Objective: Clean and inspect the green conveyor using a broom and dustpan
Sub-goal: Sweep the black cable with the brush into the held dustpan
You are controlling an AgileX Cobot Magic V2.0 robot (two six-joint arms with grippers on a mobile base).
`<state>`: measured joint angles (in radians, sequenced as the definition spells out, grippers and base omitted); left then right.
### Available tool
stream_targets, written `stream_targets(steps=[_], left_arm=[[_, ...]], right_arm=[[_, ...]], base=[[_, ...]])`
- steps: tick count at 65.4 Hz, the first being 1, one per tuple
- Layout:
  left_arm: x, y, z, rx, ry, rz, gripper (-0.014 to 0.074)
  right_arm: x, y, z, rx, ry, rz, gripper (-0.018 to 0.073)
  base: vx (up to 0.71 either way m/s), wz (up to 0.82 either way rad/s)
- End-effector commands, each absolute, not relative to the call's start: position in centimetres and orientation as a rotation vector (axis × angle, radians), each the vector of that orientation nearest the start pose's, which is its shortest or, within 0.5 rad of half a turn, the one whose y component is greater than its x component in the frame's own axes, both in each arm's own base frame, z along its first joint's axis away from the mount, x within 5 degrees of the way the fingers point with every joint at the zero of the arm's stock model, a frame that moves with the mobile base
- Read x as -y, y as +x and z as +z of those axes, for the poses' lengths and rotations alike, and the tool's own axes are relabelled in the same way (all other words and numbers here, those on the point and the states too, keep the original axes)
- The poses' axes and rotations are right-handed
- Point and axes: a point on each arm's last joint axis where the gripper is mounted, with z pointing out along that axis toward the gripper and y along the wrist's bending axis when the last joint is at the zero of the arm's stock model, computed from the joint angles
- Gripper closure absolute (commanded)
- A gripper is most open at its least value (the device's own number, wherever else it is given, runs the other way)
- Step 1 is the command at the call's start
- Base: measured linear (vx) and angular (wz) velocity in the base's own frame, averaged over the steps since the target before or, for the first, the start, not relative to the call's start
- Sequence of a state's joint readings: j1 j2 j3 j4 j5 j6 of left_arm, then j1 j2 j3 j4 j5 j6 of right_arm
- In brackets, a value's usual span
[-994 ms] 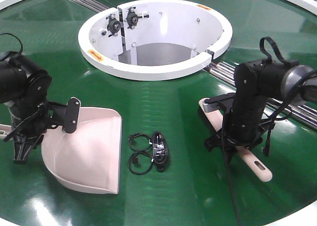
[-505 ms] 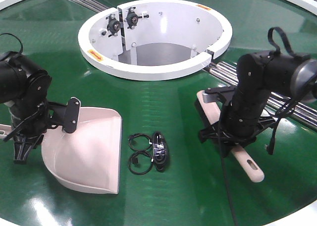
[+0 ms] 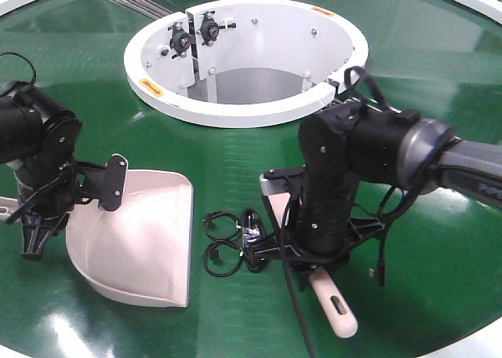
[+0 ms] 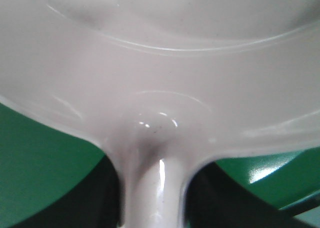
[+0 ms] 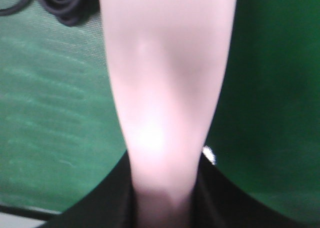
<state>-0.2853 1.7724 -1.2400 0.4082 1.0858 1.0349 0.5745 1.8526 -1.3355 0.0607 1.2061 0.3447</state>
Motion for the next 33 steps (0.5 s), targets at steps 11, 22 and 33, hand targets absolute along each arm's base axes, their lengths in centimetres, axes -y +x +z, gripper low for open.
stream_targets(steps=[11, 22, 33], left_arm=[[6.6, 33.3, 24.0, -2.269, 2.107, 0.629, 0.0603], [6.6, 33.3, 24.0, -2.269, 2.107, 0.629, 0.0603], [6.6, 33.3, 24.0, -2.269, 2.107, 0.629, 0.0603]], right_arm=[[-19.9, 28.8, 22.1, -3.206, -0.185, 0.145, 0.0564], [-20.8, 28.7, 21.3, -3.234, -0.167, 0.204, 0.0564], [-23.0, 28.8, 21.0, -3.232, -0.251, 0.242, 0.0564]], base=[[0.0, 0.0], [0.0, 0.0], [0.0, 0.0]])
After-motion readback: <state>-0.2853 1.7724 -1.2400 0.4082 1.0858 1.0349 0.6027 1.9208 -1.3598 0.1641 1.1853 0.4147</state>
